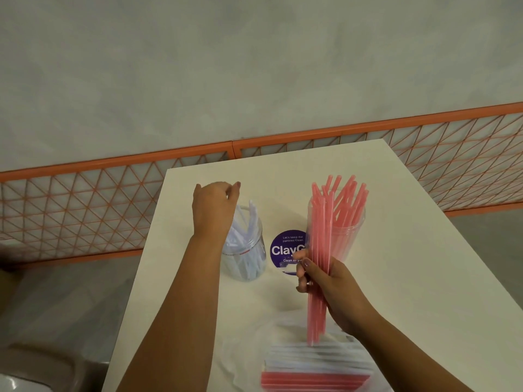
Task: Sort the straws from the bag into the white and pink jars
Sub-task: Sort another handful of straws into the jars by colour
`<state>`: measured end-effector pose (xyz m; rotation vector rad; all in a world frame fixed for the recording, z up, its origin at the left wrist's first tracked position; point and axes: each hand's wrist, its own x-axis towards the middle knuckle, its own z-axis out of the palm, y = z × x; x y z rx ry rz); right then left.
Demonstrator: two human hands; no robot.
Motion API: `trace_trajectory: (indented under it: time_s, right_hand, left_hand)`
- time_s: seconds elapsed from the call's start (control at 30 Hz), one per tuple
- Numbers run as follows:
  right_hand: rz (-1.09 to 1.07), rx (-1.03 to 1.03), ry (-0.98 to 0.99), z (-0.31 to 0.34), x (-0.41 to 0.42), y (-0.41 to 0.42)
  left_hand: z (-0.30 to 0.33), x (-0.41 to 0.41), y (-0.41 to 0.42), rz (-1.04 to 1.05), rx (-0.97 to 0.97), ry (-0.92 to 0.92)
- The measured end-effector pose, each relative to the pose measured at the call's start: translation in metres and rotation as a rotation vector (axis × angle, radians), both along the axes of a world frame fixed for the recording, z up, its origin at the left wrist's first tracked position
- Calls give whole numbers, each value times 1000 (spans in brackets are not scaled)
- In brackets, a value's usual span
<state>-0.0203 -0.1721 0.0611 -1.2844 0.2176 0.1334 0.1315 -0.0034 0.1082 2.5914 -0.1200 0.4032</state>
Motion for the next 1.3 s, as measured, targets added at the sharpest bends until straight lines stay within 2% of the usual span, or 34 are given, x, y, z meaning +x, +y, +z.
trace_trajectory:
  time_s: [0.2, 0.33, 0.47, 0.53, 0.6, 0.8, 1.0, 1.13, 1.3]
  right_hand:
    - [-55, 82, 46, 0, -1, 3]
    - [-42, 77, 27, 3, -3, -3]
    - [-26, 109, -45, 12, -4, -13]
    - [-35, 109, -80, 21, -2, -20]
    - [-54, 103, -124, 31, 3, -27]
    - [-188, 38, -349, 73, 37, -50]
    - [-371, -67, -590, 103, 84, -67]
    - [-398, -266, -549, 82, 99, -64]
    - [-391, -380, -475, 62, 104, -64]
  left_hand:
    - [-1, -14, 0, -38, 23, 221]
    - [12, -26, -7, -91, -39, 221]
    - [19, -41, -32, -172, -294, 113]
    - [19, -48, -52, -226, -466, 120]
    - [14, -53, -70, -262, -555, 171]
    - [-4, -59, -110, -285, -576, 313]
    - [-12, -62, -127, -306, -583, 359]
    - [-23, -60, -130, -312, -491, 345]
    - [-30, -57, -131, -305, -494, 354]
